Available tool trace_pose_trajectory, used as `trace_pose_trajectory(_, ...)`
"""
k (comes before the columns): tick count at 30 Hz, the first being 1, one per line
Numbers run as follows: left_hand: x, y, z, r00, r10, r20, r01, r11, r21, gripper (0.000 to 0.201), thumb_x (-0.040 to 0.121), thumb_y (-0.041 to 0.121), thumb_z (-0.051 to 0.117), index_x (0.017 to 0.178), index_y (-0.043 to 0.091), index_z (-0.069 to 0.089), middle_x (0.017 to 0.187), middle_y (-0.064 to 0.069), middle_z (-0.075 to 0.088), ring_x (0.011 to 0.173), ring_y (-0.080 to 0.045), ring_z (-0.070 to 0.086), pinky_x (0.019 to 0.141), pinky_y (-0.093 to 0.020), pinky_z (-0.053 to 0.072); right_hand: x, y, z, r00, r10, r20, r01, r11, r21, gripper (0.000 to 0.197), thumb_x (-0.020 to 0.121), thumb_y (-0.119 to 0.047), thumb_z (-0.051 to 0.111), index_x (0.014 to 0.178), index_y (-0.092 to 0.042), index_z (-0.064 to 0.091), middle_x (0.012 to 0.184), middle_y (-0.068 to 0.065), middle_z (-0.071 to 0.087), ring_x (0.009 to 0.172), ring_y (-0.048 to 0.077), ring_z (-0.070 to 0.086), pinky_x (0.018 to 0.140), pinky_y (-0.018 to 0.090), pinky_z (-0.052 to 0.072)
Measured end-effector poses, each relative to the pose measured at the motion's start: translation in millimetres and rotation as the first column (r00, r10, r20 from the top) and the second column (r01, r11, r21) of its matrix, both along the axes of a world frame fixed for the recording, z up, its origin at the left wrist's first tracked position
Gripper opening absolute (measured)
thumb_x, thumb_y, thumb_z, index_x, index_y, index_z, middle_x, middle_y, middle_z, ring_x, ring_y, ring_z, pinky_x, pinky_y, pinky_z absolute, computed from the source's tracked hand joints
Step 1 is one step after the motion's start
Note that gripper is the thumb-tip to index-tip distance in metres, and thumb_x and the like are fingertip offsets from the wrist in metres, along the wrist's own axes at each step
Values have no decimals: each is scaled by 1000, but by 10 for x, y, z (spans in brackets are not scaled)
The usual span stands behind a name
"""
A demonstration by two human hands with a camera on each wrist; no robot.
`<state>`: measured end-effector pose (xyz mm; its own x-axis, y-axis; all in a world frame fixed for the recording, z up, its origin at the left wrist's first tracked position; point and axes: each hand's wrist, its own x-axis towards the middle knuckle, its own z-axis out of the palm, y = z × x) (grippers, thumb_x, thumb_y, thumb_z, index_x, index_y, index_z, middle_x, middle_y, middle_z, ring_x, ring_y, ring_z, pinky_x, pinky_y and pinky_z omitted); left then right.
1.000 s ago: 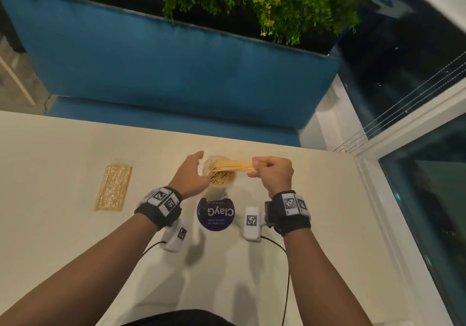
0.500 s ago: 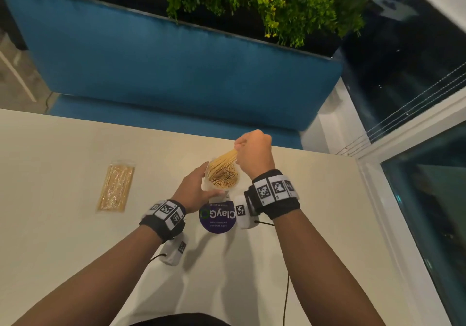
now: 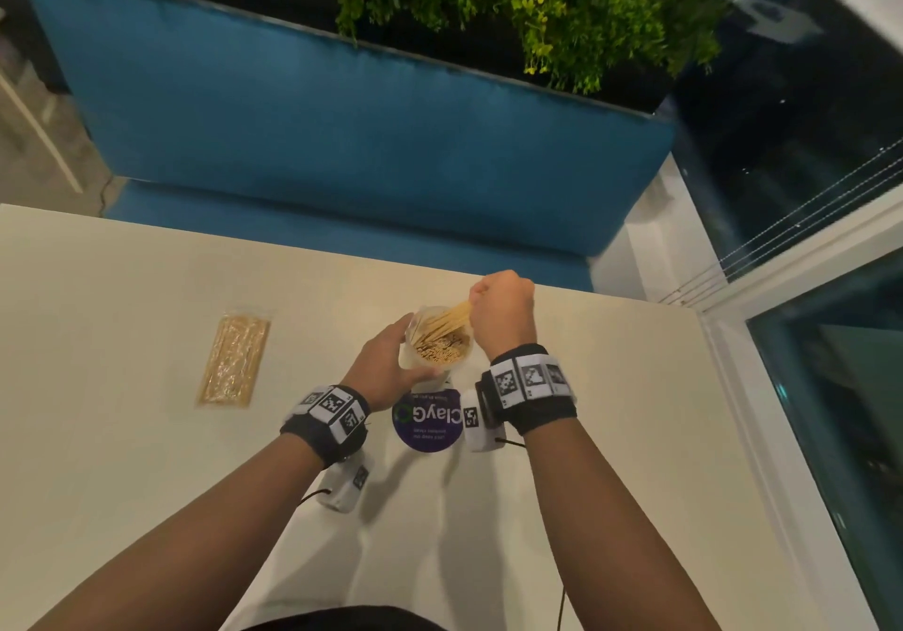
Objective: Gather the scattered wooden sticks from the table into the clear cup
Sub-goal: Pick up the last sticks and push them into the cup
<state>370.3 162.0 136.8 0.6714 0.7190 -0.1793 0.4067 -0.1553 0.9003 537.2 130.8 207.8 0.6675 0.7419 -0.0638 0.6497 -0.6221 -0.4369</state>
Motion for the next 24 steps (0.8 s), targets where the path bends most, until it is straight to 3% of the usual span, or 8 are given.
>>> trace_pose_trajectory(5, 0, 2, 8, 1000, 12, -9, -12, 1000, -5, 68, 79, 32, 84, 138, 28, 51, 123, 7, 65, 107, -13, 59, 89, -30, 47, -296, 7, -165, 945, 268, 185, -266, 963, -35, 18, 100, -5, 56, 107, -6, 73, 110, 9, 66, 99, 22, 64, 83, 26, 54)
trace_pose_trajectory(9, -8, -10, -4, 1000, 19, -6, -19, 1000, 15, 66, 81, 26, 82, 138, 25, 50, 126, 4, 65, 108, -14, 60, 95, -36, 50, -397, -166, -497, 863, 424, 273, -401, 905, -138, 34, 89, -26, 71, 122, -21, 64, 131, -3, 63, 120, 19, 47, 100, 34, 35)
trace_pose_trajectory(12, -10, -16, 18, 1000, 19, -4, -19, 1000, 10, 66, 84, 21, 78, 142, 21, 48, 130, 5, 61, 110, -12, 57, 95, -31, 48, -476, -341, -701, 869, 392, 301, -400, 916, -37, 50, 99, -24, 52, 148, -14, 49, 161, 3, 40, 152, 21, 28, 122, 43, 22)
trace_pose_trajectory(14, -14, -25, 27, 1000, 23, 5, -23, 1000, 16, 63, 88, 18, 72, 145, 22, 46, 134, 5, 60, 115, -13, 56, 98, -32, 46, -550, -420, -787, 898, 355, 260, -380, 923, 53, 53, 109, -29, 26, 159, -11, 33, 170, 4, 21, 159, 17, 8, 128, 43, 11)
trace_pose_trajectory(16, -23, -25, 5, 1000, 18, 12, -18, 999, 29, 63, 91, 18, 67, 148, 26, 43, 142, 5, 58, 124, -13, 55, 107, -35, 45, -623, -463, -889, 892, 398, 214, -409, 912, 12, 59, 111, -38, 10, 163, -13, 23, 172, 2, 12, 159, 15, 1, 129, 45, 8)
trace_pose_trajectory(18, -26, -26, -7, 1000, 14, 9, -14, 1000, 26, 60, 93, 22, 66, 148, 29, 43, 141, 6, 58, 124, -13, 56, 107, -33, 44, -665, -469, -919, 896, 389, 214, -401, 916, 11, 58, 110, -37, 14, 160, -15, 34, 169, 1, 25, 157, 18, 16, 126, 50, 15)
trace_pose_trajectory(21, -21, -27, 33, 999, 28, 29, -28, 1000, -5, 51, 93, 27, 67, 141, 29, 48, 125, 13, 61, 112, -11, 58, 99, -31, 47, -683, -459, -797, 938, 242, 250, -301, 925, 231, 45, 107, -28, 34, 141, -15, 61, 150, -1, 56, 136, 21, 47, 114, 48, 34)
trace_pose_trajectory(24, -15, -27, 6, 999, 24, 35, -24, 1000, -1, 55, 91, 27, 70, 141, 27, 48, 122, 15, 59, 111, -10, 58, 95, -28, 45, -693, -427, -783, 957, 174, 230, -232, 939, 253, 51, 109, -32, 29, 151, -12, 48, 161, 3, 42, 146, 19, 36, 120, 42, 29)
